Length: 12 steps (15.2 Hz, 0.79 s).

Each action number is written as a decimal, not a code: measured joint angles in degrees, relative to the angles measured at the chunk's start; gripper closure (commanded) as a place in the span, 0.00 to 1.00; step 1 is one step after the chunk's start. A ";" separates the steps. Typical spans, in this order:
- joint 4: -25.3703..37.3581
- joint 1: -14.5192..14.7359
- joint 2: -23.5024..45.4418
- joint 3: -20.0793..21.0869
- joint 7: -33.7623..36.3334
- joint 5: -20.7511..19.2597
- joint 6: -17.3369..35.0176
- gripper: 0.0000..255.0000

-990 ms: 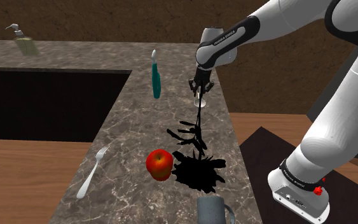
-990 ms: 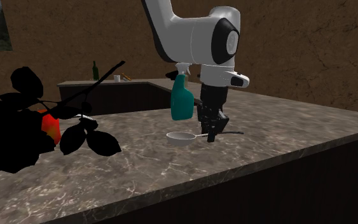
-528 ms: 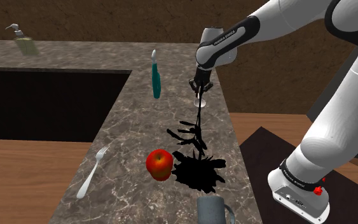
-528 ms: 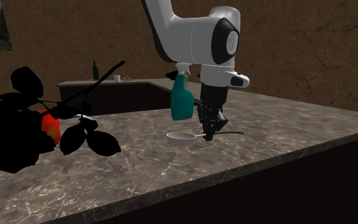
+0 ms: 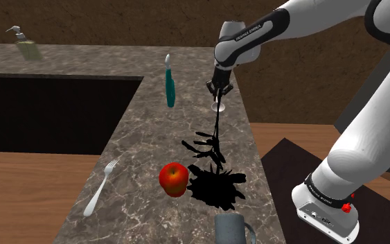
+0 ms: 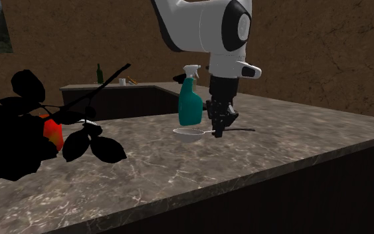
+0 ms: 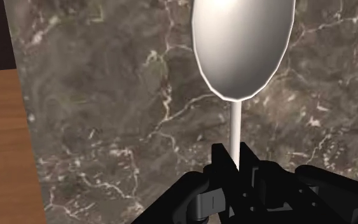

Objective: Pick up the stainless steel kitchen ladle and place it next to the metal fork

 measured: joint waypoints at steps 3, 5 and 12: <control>1.34 -0.08 -1.05 -0.07 0.15 -0.12 -2.38 1.00; 2.24 -0.14 -1.56 -0.13 0.22 -0.20 -3.79 1.00; 5.15 -0.10 -3.93 -0.09 0.92 -0.41 -9.04 1.00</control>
